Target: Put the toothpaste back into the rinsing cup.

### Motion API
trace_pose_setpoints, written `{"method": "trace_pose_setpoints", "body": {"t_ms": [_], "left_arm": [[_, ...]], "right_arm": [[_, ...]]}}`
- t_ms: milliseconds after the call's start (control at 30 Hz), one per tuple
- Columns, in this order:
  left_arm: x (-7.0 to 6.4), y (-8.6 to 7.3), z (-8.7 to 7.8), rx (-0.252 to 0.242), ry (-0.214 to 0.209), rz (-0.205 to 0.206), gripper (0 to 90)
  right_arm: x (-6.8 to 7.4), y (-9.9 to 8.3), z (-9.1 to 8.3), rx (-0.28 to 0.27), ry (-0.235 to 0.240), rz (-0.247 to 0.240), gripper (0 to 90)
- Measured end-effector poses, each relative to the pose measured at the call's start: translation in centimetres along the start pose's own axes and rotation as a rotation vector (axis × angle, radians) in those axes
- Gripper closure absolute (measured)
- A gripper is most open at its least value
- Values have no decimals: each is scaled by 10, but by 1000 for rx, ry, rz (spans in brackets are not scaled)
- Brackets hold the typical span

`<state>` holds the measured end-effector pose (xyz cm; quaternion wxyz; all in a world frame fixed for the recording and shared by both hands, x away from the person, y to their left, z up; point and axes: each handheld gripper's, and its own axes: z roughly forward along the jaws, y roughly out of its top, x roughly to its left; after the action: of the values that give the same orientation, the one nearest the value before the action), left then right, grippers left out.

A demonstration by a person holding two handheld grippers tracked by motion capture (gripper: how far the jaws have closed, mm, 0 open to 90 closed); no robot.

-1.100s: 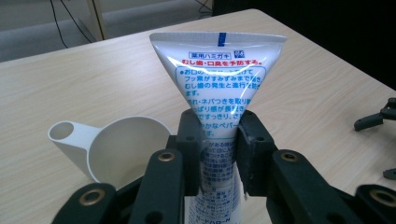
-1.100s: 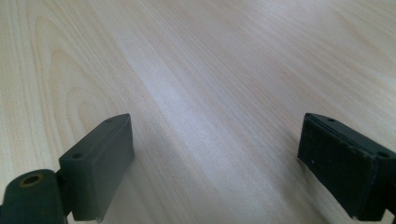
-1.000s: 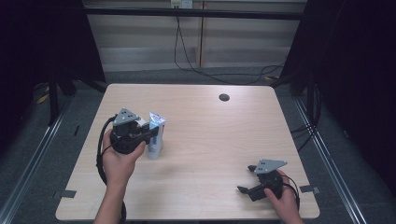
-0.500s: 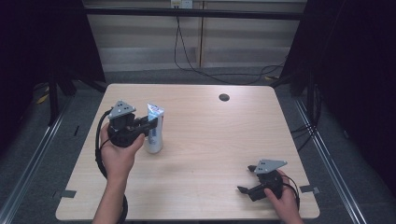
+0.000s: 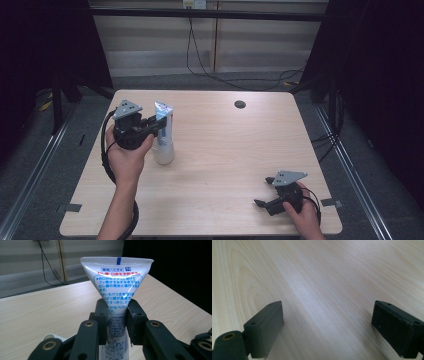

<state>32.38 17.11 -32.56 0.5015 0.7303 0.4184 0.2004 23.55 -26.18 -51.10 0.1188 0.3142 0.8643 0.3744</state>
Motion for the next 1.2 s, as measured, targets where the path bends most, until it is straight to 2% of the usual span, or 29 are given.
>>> {"method": "trace_pose_setpoints", "body": {"t_ms": [167,400,733,800,967,1200], "left_arm": [[6,1,2,-20,12,-27,735],[12,4,6,-34,25,-36,734],[15,6,15,-49,52,-22,732],[17,4,16,-56,54,-32,732],[21,0,20,-56,70,-27,730],[28,-14,28,-58,101,-42,728]], "right_arm": [[0,0,0,0,0,0,101],[0,0,0,0,0,0,101],[0,0,0,0,0,0,100],[0,0,0,1,0,1,101],[0,0,0,0,0,0,101],[0,0,0,0,0,0,101]]}}
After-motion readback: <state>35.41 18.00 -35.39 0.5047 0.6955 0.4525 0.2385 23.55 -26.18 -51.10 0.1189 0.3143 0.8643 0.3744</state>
